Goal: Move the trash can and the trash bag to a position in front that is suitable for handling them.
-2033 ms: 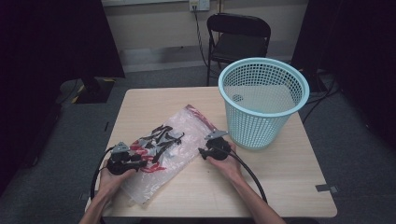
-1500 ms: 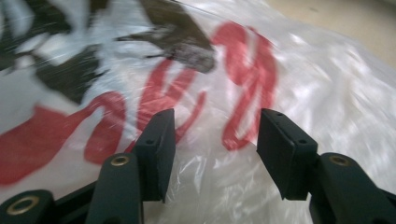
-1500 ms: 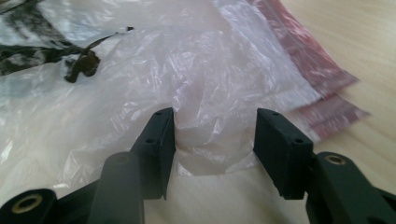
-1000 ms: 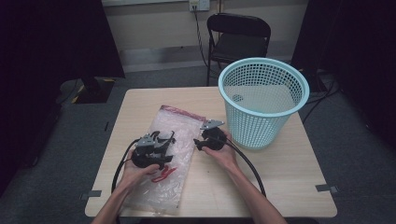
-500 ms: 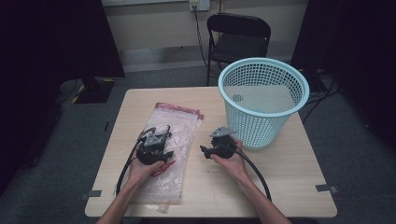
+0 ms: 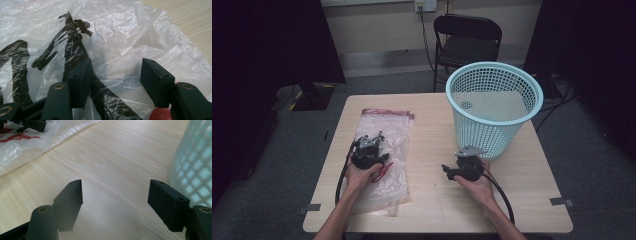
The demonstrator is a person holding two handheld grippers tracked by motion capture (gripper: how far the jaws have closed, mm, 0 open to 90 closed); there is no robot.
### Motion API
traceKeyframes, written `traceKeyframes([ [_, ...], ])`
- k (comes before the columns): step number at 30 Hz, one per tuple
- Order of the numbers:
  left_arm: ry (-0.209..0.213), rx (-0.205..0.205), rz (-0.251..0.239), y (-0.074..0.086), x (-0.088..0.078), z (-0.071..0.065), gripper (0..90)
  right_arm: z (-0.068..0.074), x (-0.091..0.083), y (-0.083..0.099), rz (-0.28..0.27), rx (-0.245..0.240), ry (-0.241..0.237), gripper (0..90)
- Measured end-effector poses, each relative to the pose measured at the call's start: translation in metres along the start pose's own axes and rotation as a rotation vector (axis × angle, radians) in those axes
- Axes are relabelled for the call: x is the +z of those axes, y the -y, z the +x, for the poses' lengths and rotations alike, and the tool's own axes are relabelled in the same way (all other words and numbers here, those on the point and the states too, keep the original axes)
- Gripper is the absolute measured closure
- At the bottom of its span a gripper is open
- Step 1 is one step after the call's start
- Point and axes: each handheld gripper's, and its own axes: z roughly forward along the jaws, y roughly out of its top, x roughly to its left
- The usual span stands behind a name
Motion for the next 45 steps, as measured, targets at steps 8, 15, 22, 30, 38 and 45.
traceKeyframes([
  [8, -0.008, -0.031, -0.003, 0.002, -0.002, 0.01, 35.2, -0.016, -0.031, 0.018, 0.001, 0.029, 0.05, 27.0],
  [15, 0.071, -0.014, 0.01, 0.002, -0.005, 0.003, 31.1, -0.03, -0.046, 0.027, -0.006, 0.063, 0.089, 28.3],
  [22, 0.141, -0.027, -0.066, -0.02, -0.014, -0.016, 30.1, -0.044, -0.057, 0.028, -0.033, 0.079, 0.126, 36.6],
  [30, 0.215, -0.007, -0.164, -0.058, -0.009, -0.051, 29.8, -0.053, -0.066, 0.032, -0.049, 0.086, 0.137, 42.4],
  [38, 0.3, 0.073, -0.145, -0.108, 0.026, -0.102, 25.3, -0.077, -0.084, 0.04, -0.05, 0.134, 0.191, 45.8],
  [45, 0.332, 0.076, -0.167, -0.137, 0.051, -0.131, 26.6, -0.099, -0.096, 0.045, -0.028, 0.151, 0.258, 50.7],
])
